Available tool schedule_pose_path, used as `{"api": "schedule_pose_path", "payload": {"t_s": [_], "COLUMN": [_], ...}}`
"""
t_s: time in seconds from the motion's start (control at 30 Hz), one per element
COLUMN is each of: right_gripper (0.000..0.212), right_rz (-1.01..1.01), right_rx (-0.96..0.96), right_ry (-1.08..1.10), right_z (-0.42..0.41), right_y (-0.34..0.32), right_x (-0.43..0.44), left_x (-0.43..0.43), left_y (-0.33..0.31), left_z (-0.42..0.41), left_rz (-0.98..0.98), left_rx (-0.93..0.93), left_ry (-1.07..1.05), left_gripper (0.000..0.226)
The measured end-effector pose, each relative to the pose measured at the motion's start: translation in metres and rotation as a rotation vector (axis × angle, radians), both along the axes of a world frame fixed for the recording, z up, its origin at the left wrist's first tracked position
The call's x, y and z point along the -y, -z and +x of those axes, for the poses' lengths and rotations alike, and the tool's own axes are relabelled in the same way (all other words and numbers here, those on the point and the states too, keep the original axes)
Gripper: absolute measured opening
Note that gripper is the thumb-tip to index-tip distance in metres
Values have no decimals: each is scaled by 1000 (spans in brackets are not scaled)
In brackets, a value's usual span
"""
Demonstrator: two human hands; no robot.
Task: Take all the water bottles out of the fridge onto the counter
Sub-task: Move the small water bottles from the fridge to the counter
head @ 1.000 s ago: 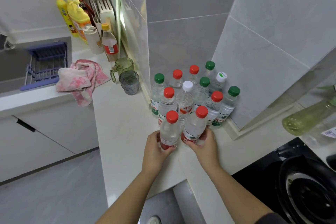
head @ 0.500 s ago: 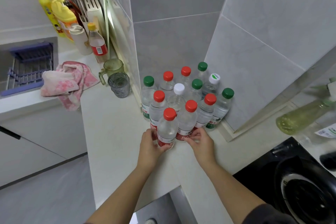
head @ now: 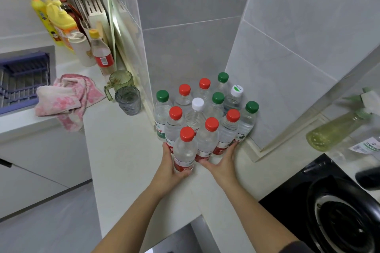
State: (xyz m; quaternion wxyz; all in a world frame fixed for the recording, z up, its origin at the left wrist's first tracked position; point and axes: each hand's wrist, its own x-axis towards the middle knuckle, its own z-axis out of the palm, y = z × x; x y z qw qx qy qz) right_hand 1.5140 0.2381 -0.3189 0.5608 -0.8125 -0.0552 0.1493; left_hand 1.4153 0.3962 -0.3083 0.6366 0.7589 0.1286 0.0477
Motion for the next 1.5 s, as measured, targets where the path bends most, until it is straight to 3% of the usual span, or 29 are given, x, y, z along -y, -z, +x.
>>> {"api": "schedule_pose_path", "payload": {"t_s": [0.1,0.27,0.4,0.5,0.6,0.77,1.1,1.3,1.5], "right_gripper": [125,86,76,76,67,52,53,53,51], "right_rz": [182,331,483,553,587,612,629,625,648], "right_rx": [-11,-75,95,182,208,248,265,267,250], "right_ry": [23,378,580,661,701,739,762,753,723], "right_z": [-2,-1,5,6,11,18,22,20,14], "right_y": [-5,3,-3,7,25,36,38,34,25], "right_x": [8,-10,-49,-67,-74,-81,-84,-82,-80], "left_x": [-15,-20,-15,-21,-26,-26,-29,-25,-26], "left_y": [13,15,14,37,47,42,55,53,61], "left_z": [-15,4,55,75,77,80,87,84,81], "left_rz": [-19,-165,-299,-524,-612,-634,-780,-649,-679], "left_rx": [-81,-23,135,238,263,280,229,266,271], "left_ry": [-13,-518,-625,-586,-534,-504,-491,-537,-502], "left_gripper": [94,59,76,87,93,87,97,90,84]}}
